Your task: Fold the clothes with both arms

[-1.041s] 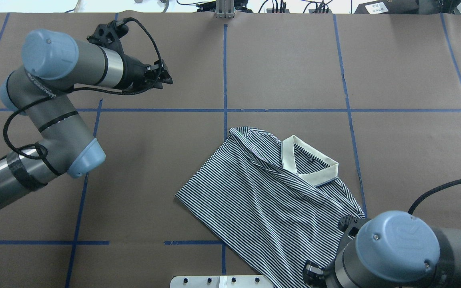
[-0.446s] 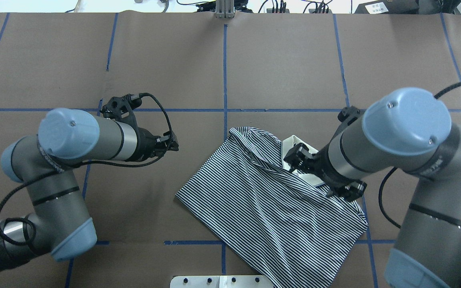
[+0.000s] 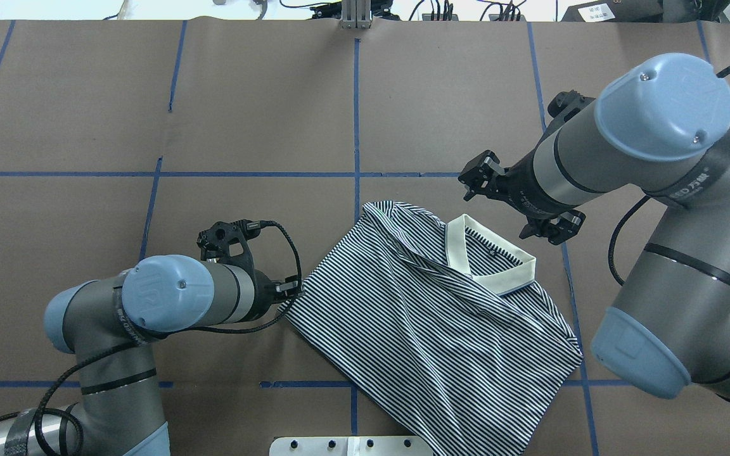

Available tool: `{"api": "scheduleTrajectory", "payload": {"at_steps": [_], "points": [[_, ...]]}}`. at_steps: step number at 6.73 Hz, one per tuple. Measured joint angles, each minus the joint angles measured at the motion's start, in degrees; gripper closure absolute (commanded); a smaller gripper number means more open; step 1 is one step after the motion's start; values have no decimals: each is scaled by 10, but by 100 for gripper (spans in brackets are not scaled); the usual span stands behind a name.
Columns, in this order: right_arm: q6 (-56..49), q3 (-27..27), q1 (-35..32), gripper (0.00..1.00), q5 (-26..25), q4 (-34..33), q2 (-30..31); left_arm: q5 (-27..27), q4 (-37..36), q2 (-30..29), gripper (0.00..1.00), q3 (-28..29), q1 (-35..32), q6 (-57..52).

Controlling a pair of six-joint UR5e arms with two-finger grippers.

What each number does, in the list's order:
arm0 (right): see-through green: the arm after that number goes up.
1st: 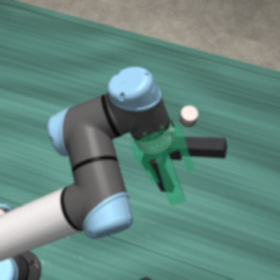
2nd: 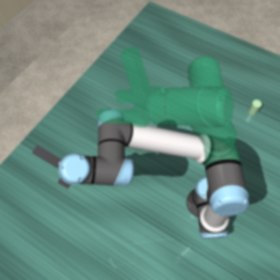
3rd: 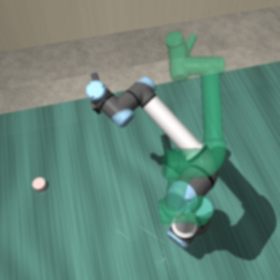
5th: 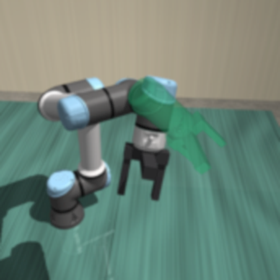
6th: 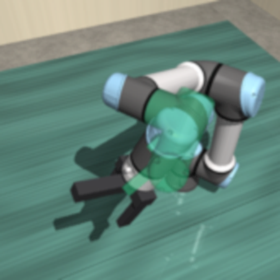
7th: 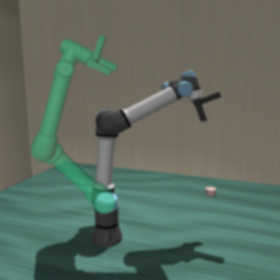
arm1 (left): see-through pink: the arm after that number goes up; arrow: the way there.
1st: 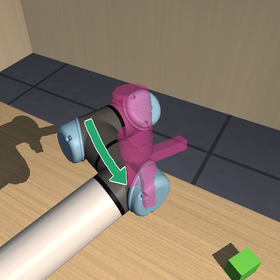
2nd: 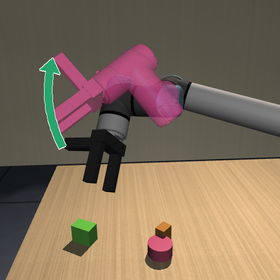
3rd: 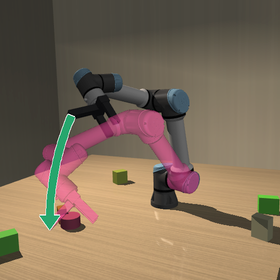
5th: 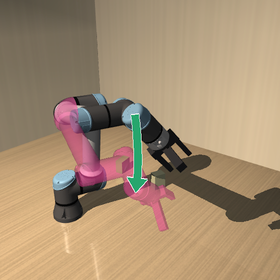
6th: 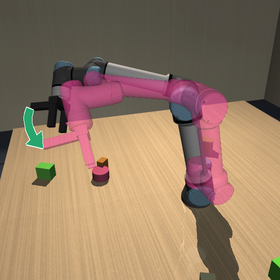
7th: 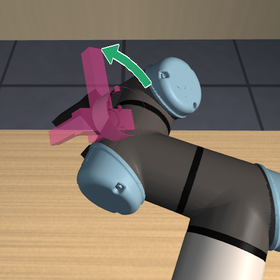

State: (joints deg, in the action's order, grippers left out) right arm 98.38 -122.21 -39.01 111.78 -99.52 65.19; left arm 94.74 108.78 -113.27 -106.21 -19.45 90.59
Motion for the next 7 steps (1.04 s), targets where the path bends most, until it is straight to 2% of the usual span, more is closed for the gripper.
{"api": "scheduleTrajectory", "payload": {"at_steps": [3, 5, 6, 7], "points": [[-2, 15, -6, 0, -1, 5, -1, -4, -26, -8, 43, 7, 13, 0], [-2, 17, -7, 0, 0, 5, 0, -4, -27, -9, 65, 12, 16, -1], [-2, 17, -7, 0, 1, 5, 0, -5, -27, -10, 80, 14, 17, -1], [-1, 17, -8, 0, 3, 5, 0, -6, -28, -10, 88, 15, 17, -1]]}}
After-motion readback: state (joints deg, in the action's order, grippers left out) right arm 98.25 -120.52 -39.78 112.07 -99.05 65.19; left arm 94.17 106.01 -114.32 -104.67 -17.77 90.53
